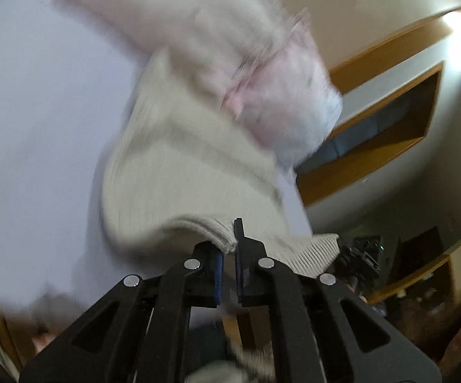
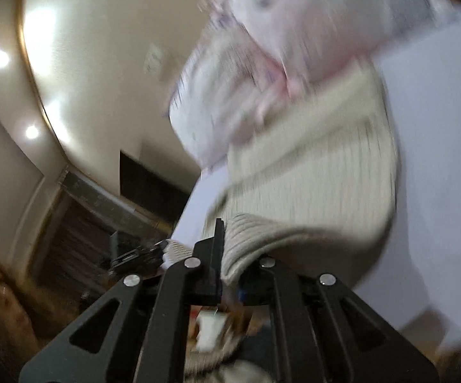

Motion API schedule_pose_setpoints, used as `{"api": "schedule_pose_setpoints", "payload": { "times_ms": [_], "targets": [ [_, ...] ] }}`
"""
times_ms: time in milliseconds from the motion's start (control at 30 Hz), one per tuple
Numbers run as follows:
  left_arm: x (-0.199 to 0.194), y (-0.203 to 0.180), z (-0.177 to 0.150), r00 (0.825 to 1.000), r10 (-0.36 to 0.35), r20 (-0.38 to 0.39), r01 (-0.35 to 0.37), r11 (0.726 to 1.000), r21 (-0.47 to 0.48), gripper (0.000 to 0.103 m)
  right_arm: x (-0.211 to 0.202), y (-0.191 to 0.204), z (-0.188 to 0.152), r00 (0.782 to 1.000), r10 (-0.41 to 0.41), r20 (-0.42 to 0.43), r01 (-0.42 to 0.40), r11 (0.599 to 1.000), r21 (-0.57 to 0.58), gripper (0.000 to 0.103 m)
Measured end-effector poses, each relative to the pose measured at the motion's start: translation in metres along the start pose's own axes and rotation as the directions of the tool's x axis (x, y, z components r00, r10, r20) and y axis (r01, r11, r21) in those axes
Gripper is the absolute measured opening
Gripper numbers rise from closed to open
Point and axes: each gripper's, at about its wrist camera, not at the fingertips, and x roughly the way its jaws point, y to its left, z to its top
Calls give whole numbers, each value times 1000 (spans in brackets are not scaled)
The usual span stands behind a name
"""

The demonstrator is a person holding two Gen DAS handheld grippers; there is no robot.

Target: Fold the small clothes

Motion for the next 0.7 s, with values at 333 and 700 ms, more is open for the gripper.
{"api": "schedule_pose_setpoints", "payload": {
  "times_ms": [333, 700],
  "targets": [
    [149, 20, 168, 961, 246, 128, -243, 969, -43, 5, 117, -82, 169, 928, -328, 176, 323, 945, 61, 16],
    [131, 58, 165, 932, 352, 87, -351, 936, -27, 83, 114, -118, 155, 829, -532, 173, 518, 846, 125, 90]
  ]
}}
